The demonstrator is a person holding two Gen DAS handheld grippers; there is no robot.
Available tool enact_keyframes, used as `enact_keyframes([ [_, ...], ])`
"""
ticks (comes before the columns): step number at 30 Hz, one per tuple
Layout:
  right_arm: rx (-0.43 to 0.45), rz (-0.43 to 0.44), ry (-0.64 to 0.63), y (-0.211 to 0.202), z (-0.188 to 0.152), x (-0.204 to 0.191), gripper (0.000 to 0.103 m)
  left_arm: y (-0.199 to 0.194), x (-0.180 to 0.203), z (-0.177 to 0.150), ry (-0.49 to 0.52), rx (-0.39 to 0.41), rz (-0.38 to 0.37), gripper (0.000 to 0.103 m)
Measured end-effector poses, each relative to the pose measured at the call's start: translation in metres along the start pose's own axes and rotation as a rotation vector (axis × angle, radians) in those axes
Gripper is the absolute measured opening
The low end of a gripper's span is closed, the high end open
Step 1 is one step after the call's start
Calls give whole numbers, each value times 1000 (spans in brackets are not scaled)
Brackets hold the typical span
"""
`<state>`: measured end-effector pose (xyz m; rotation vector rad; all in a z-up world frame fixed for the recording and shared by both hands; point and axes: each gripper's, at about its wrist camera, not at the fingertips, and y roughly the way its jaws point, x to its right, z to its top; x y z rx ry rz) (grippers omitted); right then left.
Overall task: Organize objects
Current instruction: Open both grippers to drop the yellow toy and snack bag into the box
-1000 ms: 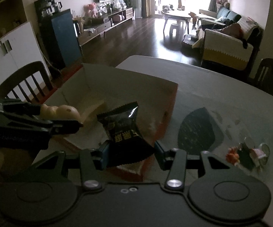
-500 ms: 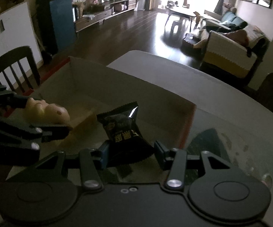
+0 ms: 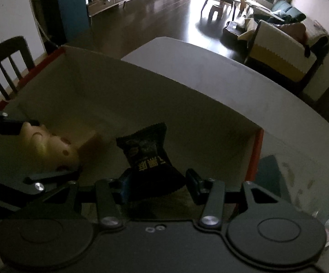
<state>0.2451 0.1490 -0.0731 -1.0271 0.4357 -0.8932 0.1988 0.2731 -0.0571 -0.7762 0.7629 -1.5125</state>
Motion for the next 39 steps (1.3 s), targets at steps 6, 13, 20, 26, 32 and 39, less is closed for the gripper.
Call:
enact_keyframes([
  [6, -4, -24, -41, 0, -3, -3, 54, 8, 1, -1, 15, -25, 1, 77],
  [13, 3, -3, -26, -7, -3, 5, 62, 9, 0, 2, -3, -27, 0, 77],
  [20, 38, 22, -50, -28, -14, 13, 63, 6, 1, -1, -14, -17, 3, 79],
  [26, 71, 43, -65, -47, -25, 18, 69, -2, 1, -3, -36, -8, 0, 79],
  [32, 111, 74, -74, -69, -36, 17, 71, -16, 6, -6, -42, 5, 8, 79],
  [39, 158, 106, -63, -94, -50, 21, 72, -36, 15, -13, -59, 35, 16, 84],
])
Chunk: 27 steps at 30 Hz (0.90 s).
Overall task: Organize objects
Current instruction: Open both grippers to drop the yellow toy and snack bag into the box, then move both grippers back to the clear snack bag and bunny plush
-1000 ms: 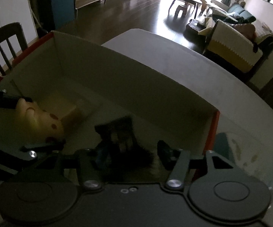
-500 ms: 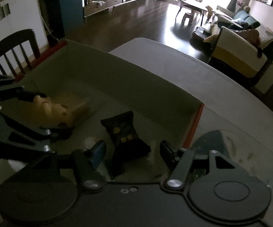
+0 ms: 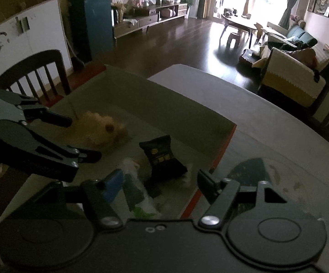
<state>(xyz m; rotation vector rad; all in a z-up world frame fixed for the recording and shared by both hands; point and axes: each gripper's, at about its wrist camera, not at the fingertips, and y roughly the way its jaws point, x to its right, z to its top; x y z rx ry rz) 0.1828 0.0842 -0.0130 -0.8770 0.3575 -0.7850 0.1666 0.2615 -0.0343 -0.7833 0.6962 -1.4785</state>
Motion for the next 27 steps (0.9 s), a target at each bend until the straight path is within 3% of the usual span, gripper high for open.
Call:
enact_keyframes([
  [13, 62, 14, 31, -51, -35, 20, 73, -48, 44, -13, -18, 89, -40, 84],
  [27, 67, -15, 121, -93, -94, 78, 76, -64, 132, -18, 17, 153, -78, 84],
])
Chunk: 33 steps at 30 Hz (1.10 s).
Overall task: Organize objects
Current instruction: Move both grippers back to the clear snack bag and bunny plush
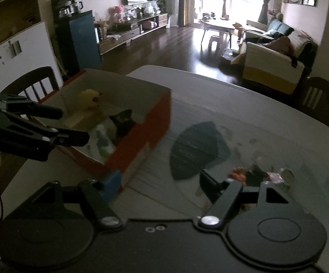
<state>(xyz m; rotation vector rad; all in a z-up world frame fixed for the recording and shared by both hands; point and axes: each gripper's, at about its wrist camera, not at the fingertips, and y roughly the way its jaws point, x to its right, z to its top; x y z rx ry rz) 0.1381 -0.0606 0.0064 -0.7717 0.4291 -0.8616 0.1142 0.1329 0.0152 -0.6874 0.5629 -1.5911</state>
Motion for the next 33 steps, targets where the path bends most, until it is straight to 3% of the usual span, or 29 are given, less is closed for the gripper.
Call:
enact_keyframes([
  [12, -10, -7, 66, -19, -42, 68, 81, 30, 77, -3, 46, -29, -43, 84],
  [20, -20, -33, 102, -21, -69, 113, 85, 60, 121, -13, 69, -72, -76, 99],
  [24, -41, -57, 125, -16, -81, 133, 85, 76, 134, -19, 61, -92, -80, 101],
  [33, -73, -80, 155, -1, -90, 166, 85, 121, 152, -28, 47, -105, -22, 103],
])
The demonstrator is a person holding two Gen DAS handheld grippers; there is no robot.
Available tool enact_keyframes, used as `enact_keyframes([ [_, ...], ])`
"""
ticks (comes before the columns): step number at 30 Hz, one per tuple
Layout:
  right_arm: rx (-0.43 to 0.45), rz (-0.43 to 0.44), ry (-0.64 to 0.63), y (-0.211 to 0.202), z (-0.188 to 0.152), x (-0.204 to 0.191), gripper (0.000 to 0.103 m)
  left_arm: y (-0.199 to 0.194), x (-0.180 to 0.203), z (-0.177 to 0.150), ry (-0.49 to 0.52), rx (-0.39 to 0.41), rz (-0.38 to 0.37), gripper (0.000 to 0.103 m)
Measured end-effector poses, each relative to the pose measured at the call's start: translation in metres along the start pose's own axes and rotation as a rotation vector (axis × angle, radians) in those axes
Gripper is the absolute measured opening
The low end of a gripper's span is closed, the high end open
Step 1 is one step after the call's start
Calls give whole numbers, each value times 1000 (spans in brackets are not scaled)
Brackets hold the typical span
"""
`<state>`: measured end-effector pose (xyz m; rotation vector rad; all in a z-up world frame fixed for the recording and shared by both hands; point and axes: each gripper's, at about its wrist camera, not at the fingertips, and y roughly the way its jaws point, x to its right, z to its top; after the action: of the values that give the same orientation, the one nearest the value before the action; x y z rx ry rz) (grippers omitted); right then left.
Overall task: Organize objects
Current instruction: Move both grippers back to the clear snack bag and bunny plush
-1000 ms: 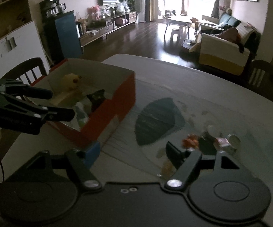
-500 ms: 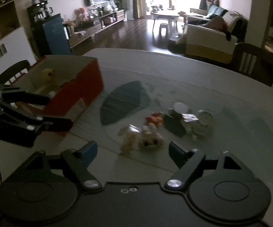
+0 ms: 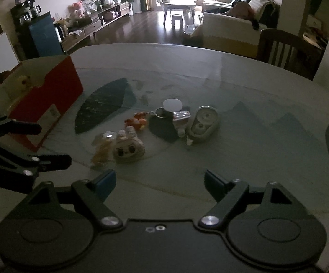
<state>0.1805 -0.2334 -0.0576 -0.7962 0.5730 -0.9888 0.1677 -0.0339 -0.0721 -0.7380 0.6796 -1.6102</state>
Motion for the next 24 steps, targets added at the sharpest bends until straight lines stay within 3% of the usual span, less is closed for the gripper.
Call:
enact_keyframes([
  [10, -42, 32, -8, 35, 16, -2, 85, 42, 2, -3, -28, -45, 50, 103],
  [24, -130, 83, 29, 92, 37, -17, 84, 72, 3, -7, -13, -39, 106, 103],
])
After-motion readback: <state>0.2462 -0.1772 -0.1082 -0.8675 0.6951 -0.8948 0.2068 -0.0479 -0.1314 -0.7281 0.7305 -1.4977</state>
